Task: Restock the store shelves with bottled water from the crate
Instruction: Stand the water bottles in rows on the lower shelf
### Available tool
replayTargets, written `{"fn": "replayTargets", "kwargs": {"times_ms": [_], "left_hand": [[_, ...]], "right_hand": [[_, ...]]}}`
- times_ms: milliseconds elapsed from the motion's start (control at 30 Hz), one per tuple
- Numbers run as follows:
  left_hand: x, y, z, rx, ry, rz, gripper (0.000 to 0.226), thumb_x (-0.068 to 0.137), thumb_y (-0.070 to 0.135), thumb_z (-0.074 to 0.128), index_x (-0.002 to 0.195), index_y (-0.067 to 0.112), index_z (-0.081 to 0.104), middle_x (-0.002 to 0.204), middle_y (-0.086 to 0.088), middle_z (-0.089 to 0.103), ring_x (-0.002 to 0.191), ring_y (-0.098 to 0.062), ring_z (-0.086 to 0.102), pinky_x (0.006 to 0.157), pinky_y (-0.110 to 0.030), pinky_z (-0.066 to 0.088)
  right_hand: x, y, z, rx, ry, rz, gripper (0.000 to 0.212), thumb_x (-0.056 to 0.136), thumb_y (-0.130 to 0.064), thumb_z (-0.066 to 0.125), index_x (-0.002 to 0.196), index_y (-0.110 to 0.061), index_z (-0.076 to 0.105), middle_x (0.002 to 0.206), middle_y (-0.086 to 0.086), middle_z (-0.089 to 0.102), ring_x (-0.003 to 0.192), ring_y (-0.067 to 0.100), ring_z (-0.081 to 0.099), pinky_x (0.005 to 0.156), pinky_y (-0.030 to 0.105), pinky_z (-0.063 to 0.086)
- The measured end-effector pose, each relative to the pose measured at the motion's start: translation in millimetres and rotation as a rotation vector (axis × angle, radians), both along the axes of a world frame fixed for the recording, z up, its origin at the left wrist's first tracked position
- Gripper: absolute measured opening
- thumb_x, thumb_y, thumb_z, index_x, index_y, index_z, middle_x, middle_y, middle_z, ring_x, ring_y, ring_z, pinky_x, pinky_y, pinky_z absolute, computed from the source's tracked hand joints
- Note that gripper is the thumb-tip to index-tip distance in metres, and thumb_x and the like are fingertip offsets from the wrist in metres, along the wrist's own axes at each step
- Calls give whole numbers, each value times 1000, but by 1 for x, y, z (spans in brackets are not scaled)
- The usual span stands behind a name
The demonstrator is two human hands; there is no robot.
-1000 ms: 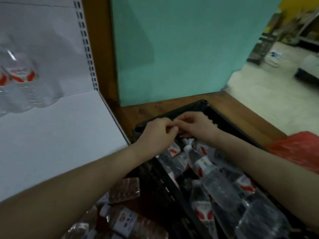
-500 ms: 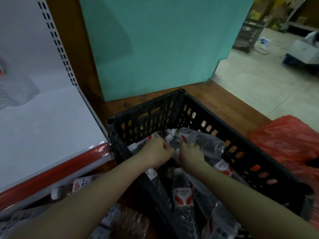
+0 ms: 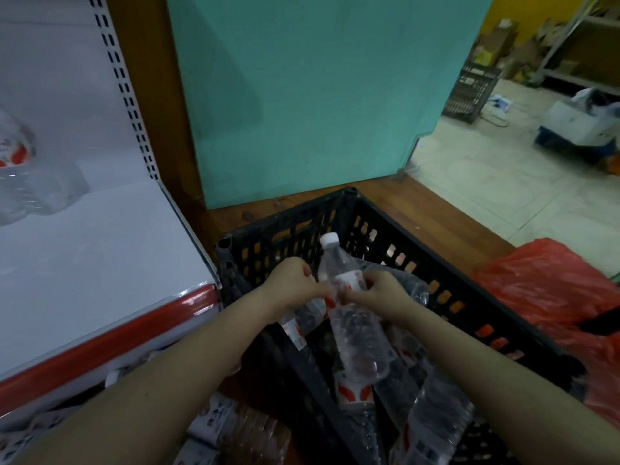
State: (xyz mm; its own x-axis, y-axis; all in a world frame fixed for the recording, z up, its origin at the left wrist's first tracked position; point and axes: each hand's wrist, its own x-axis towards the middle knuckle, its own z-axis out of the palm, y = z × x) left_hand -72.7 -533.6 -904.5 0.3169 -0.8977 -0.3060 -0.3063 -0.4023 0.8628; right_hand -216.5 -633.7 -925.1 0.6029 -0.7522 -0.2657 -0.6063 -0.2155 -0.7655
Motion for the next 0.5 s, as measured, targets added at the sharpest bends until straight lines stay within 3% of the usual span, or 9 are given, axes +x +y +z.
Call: {"fn": "replayTargets", "kwargs": {"times_ms": [100,167,233,300,400,500], "left_hand": [[5,5,18,-10,194,-14,26,77,18,75,96,7,61,79,0,60,62,-5,57,49,-14,43],[8,8,30,-27,328,-54,30,77,15,74,105,13,60,88,4,65,71,0,63,57,-13,50],[14,12,39,-48,412,-88,36,77,18,73,109,22,57,101,3,66,94,-12,64,83,-31,55],[21,18,48,-69,434,-138,43,72,23,74,110,30,55,110,1,66,108,-24,61,97,-46,47],[29,24,57,-106,409,-151,56,68,25,76,118,31,52,115,3,65,107,-21,61,94,-46,50],[41,30,64,-162,340,-60,53,72,18,77,118,29,53,110,2,66,101,-18,64,87,-42,54]], "right_hand": [[7,8,40,110,-199,36,14,82,-14,69,90,-4,64,69,-4,63,52,-4,60,48,10,43],[13,12,60,180,-321,41,13,82,-12,67,95,-8,65,79,-1,70,65,5,68,55,15,50],[19,15,74,230,-401,35,15,83,-12,65,98,-9,66,83,1,73,73,11,71,58,20,53],[27,17,86,250,-458,22,13,83,-15,64,95,-11,67,87,3,74,78,16,71,62,26,56],[40,17,97,294,-533,10,12,81,-14,64,93,-11,65,93,8,72,81,21,69,71,33,59],[56,17,103,329,-588,80,45,68,-23,69,108,-6,60,104,13,69,89,24,69,75,35,58]]}}
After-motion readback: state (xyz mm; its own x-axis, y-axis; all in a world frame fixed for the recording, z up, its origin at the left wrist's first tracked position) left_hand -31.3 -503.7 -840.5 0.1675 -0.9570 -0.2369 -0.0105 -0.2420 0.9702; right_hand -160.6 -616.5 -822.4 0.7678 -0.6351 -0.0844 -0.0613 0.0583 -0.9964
